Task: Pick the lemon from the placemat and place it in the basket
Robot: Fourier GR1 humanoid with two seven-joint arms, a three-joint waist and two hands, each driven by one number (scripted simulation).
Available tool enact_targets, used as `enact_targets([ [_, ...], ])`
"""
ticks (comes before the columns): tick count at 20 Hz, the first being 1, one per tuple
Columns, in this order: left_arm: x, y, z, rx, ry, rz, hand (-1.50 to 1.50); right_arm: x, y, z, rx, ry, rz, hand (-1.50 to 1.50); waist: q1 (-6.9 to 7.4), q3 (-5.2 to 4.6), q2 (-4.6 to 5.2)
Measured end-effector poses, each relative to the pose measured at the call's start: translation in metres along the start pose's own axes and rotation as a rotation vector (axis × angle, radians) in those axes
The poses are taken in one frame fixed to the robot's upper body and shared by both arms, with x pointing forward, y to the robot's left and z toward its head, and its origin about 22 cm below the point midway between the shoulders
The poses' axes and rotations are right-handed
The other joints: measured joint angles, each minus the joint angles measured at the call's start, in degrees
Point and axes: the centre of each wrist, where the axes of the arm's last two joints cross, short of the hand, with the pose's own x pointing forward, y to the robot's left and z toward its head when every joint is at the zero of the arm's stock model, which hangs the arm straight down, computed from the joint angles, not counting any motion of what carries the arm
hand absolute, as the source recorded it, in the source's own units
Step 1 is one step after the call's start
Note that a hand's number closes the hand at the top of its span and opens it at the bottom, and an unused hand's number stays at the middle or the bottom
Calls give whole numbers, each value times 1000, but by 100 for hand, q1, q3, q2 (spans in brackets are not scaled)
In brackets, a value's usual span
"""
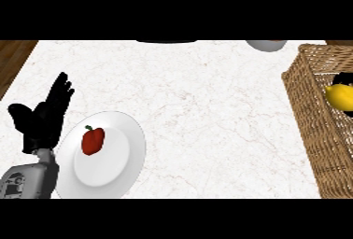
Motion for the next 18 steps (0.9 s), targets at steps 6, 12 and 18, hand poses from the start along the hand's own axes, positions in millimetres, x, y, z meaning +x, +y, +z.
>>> enact_targets([
  [6, -1, 5, -1, 4, 2, -2, 0, -9, 12, 0, 50, 1, 18, 150, 4, -1, 2],
  [12, 3, 6, 0, -4, 2, 5, 0, -12, 18, -3, 115, 11, 16, 150, 8, 2, 4],
  [18, -1, 5, -2, 2, 4, -2, 0, -17, 28, 2, 169, 34, -8, 150, 3, 2, 7],
])
